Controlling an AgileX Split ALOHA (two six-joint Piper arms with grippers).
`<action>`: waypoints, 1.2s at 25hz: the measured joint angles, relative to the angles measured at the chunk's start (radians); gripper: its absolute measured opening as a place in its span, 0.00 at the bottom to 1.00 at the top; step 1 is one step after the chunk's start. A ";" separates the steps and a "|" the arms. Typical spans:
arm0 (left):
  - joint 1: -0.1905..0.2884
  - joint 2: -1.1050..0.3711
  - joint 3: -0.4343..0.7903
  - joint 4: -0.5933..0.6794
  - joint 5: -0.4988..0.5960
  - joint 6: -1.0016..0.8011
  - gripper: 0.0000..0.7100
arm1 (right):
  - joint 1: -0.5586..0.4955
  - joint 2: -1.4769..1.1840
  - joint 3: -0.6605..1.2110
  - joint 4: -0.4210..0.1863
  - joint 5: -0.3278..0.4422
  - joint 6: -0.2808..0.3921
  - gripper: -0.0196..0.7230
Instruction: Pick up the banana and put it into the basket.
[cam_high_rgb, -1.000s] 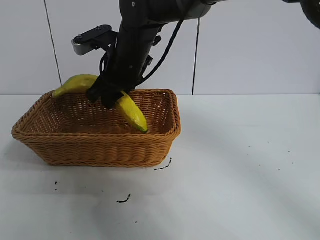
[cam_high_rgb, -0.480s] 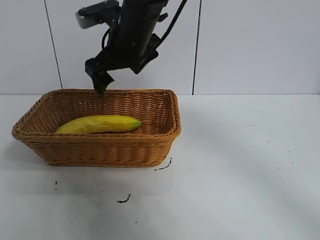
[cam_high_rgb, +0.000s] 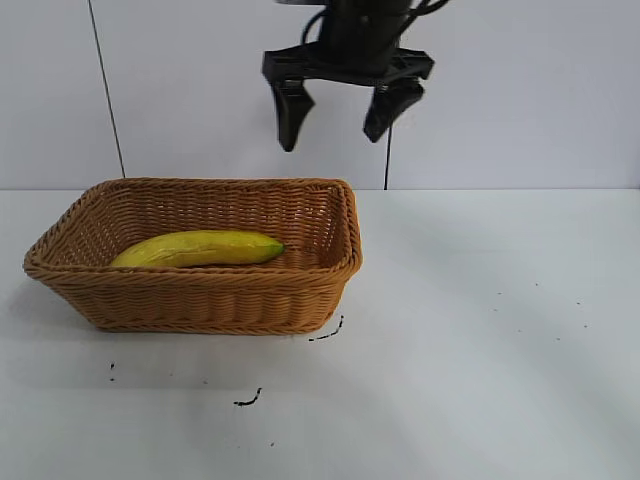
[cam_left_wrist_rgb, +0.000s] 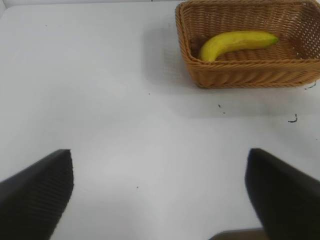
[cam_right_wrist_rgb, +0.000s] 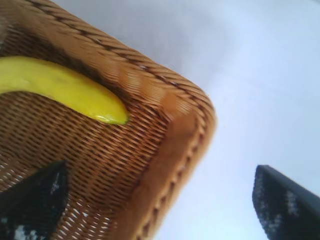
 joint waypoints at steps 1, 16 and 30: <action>0.000 0.000 0.000 0.000 0.000 0.000 0.98 | -0.030 0.000 0.001 0.000 0.009 0.000 0.96; 0.000 0.000 0.000 0.000 0.000 0.000 0.98 | -0.275 -0.040 0.310 -0.002 0.016 0.000 0.96; 0.000 0.000 0.000 0.000 0.000 0.000 0.98 | -0.273 -0.543 0.917 0.042 0.016 -0.034 0.96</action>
